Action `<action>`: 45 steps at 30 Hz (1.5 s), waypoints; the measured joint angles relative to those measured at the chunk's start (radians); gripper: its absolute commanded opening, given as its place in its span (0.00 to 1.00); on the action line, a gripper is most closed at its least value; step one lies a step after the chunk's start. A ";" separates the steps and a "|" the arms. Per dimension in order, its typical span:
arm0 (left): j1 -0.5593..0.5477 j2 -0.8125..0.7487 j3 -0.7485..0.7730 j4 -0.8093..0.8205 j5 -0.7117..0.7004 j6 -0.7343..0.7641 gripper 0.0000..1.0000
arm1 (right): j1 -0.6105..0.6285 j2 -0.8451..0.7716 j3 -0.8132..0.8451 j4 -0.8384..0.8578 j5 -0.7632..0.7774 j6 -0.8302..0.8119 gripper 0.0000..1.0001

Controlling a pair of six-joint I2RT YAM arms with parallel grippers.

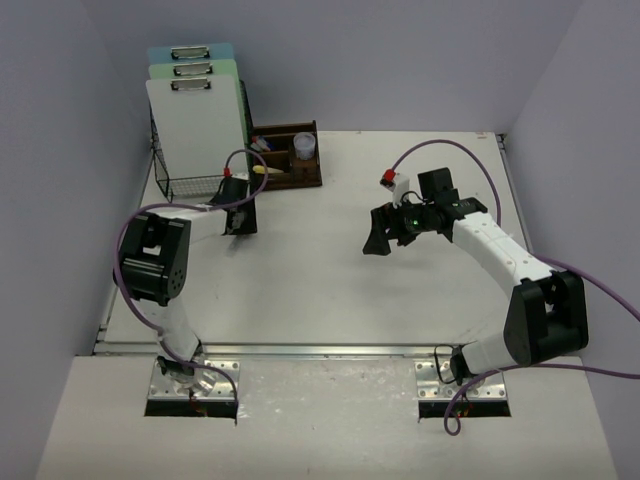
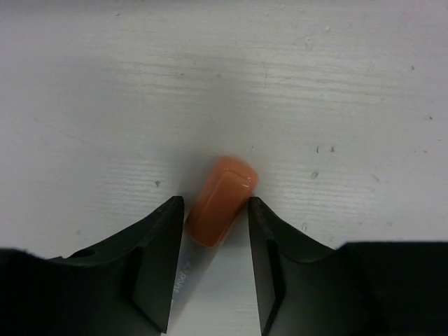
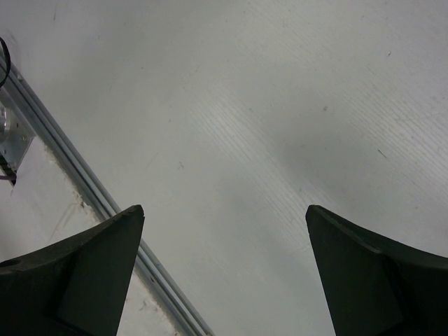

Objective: Organize the desk

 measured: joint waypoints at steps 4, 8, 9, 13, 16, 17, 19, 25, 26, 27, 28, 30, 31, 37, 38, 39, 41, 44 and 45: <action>-0.022 -0.038 -0.042 -0.006 0.038 0.030 0.38 | 0.000 0.000 0.000 -0.001 -0.001 0.000 0.99; -0.094 -0.079 -0.077 -0.043 0.033 0.093 0.41 | 0.000 0.000 0.000 -0.004 -0.004 0.000 0.99; -0.118 -0.082 -0.076 -0.057 0.029 0.113 0.41 | 0.000 0.000 0.000 -0.005 -0.005 0.000 0.99; -0.185 -0.066 -0.035 -0.128 0.033 0.184 0.39 | 0.000 0.000 0.000 -0.015 -0.006 0.000 0.99; -0.191 -0.024 0.034 -0.201 0.042 0.222 0.41 | 0.000 -0.001 0.000 -0.022 -0.006 0.000 0.99; -0.191 -0.011 0.056 -0.217 0.042 0.233 0.43 | 0.000 -0.001 0.000 -0.024 -0.006 0.000 0.99; -0.197 0.012 0.092 -0.253 0.041 0.265 0.45 | 0.000 -0.001 0.000 -0.026 -0.006 0.000 0.99; -0.233 0.087 0.215 -0.367 0.023 0.362 0.50 | 0.000 -0.001 0.000 -0.029 -0.006 0.000 0.99; -0.241 0.104 0.242 -0.393 0.021 0.377 0.50 | 0.000 -0.001 0.000 -0.029 -0.006 0.000 0.99; -0.248 0.122 0.269 -0.416 0.019 0.393 0.50 | 0.000 -0.001 0.000 -0.031 -0.007 -0.001 0.99; -0.255 0.142 0.300 -0.441 0.019 0.408 0.50 | 0.000 -0.001 0.000 -0.032 -0.008 -0.002 0.99; -0.266 0.174 0.349 -0.478 0.020 0.430 0.50 | 0.000 -0.001 0.000 -0.033 -0.008 -0.013 0.99; -0.269 0.184 0.365 -0.494 0.020 0.439 0.49 | 0.000 -0.001 0.000 -0.033 -0.009 -0.017 0.99; -0.274 0.235 0.442 -0.577 0.038 0.461 0.48 | 0.000 -0.004 0.000 -0.040 -0.009 -0.041 0.99; -0.274 0.238 0.448 -0.584 0.041 0.461 0.48 | 0.000 -0.006 0.000 -0.042 -0.009 -0.044 0.99; -0.274 0.240 0.452 -0.589 0.044 0.461 0.49 | 0.000 -0.008 0.000 -0.043 -0.010 -0.047 0.99; -0.274 0.243 0.455 -0.597 0.055 0.460 0.49 | 0.000 -0.011 0.000 -0.045 -0.010 -0.050 0.99; -0.274 0.243 0.455 -0.610 0.077 0.457 0.48 | -0.001 -0.013 0.000 -0.046 -0.012 -0.054 0.99; -0.274 0.243 0.455 -0.614 0.086 0.457 0.48 | -0.001 -0.013 0.000 -0.047 -0.013 -0.054 0.99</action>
